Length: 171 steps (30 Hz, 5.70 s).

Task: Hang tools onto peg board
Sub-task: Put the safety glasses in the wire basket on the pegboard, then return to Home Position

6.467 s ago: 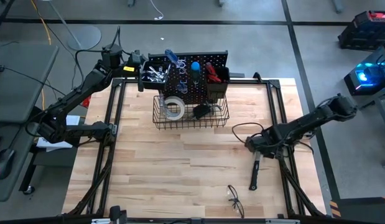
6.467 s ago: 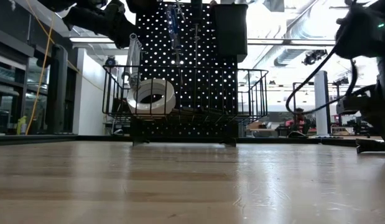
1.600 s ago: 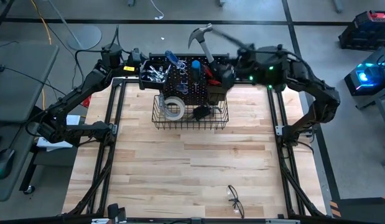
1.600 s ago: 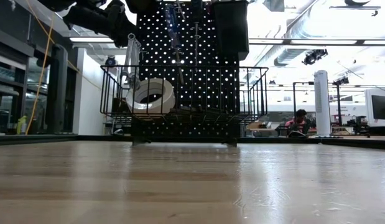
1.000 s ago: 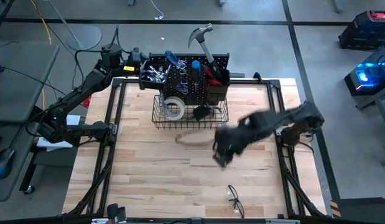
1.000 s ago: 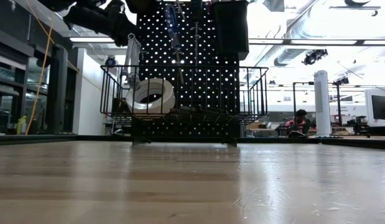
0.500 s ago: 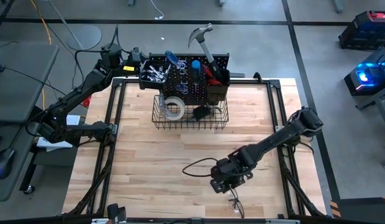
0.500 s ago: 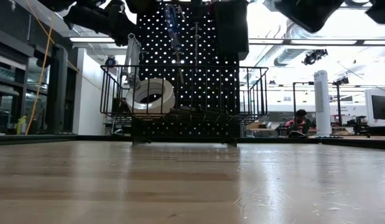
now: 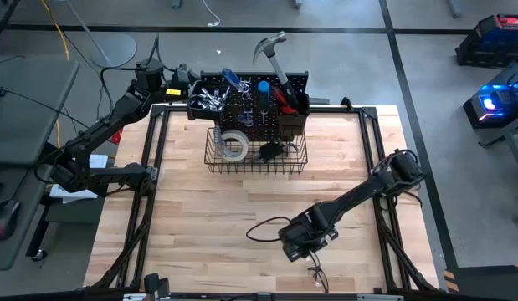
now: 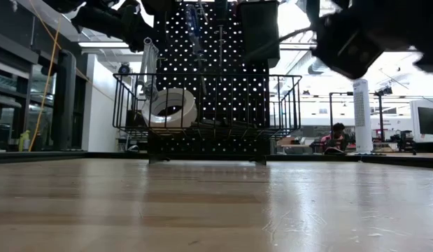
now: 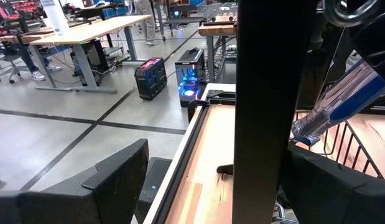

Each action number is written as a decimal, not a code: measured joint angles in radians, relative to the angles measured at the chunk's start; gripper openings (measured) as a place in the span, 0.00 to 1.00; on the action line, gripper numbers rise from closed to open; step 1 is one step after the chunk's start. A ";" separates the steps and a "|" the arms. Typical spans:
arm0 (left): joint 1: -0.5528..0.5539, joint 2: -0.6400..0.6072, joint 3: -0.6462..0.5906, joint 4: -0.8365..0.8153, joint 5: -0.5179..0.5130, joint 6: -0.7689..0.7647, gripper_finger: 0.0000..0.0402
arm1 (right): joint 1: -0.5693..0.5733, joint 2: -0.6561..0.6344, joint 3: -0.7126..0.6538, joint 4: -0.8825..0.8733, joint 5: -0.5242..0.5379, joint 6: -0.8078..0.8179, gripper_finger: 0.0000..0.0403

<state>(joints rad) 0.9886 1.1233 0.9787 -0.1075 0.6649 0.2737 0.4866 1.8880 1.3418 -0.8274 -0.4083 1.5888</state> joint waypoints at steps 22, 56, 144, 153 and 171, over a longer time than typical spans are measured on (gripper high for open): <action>0.000 0.000 0.000 0.000 0.001 0.000 0.81 | -0.215 -0.001 0.647 -0.512 0.717 -0.621 0.01; 0.000 0.000 0.000 0.014 0.001 0.035 0.81 | -0.282 -0.461 -0.368 0.974 1.347 0.075 0.00; 0.065 -0.167 0.002 -0.178 0.006 -0.080 0.81 | -0.270 -0.679 -0.458 0.643 1.431 0.295 0.33; 0.065 -0.228 0.001 -0.271 0.006 -0.099 0.81 | -0.270 -0.679 -0.458 0.640 1.431 0.295 0.33; 0.061 -0.392 0.000 -0.361 0.104 -0.346 0.78 | -0.137 -0.852 -0.459 0.508 1.403 0.105 0.33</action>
<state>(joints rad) 1.0497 0.7317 0.9787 -0.4682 0.7692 -0.0726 0.3501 1.0362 0.8829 -0.3191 0.9947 1.6935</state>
